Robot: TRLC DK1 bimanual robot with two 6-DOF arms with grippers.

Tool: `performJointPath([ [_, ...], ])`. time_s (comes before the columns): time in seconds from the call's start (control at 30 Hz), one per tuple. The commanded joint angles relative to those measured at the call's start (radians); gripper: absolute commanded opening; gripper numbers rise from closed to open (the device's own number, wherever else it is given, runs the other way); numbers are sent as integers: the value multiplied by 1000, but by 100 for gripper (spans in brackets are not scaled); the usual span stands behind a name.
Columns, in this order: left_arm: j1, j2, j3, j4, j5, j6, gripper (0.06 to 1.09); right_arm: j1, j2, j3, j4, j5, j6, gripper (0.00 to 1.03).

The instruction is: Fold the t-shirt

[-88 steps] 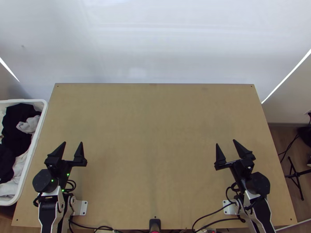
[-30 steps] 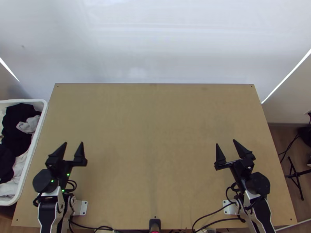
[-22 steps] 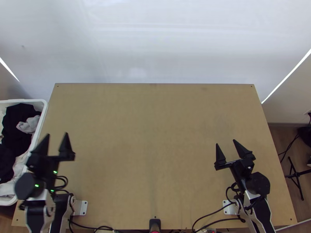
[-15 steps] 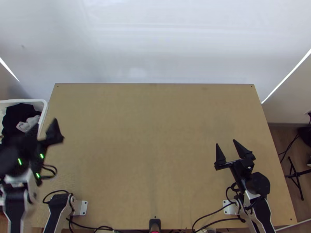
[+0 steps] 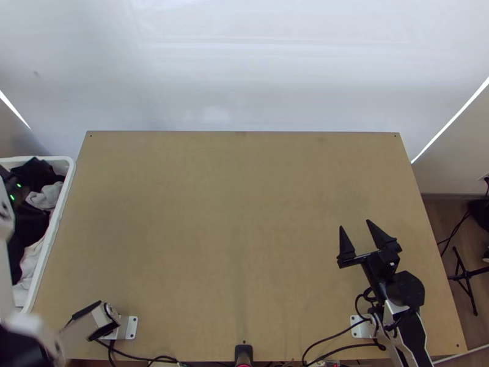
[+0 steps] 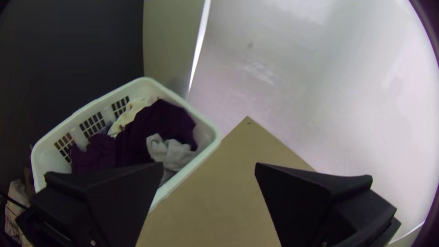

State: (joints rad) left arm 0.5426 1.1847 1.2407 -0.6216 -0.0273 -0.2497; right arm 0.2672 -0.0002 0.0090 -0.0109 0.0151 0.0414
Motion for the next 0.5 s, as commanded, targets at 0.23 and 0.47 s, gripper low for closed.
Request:
performJointPath([
  [0.23, 261, 633, 272, -17, 125, 1, 103, 0, 0, 0, 0, 0, 0, 98],
  [0.47, 264, 806, 312, 125, 156, -3, 104, 0, 0, 0, 0, 0, 0, 98],
])
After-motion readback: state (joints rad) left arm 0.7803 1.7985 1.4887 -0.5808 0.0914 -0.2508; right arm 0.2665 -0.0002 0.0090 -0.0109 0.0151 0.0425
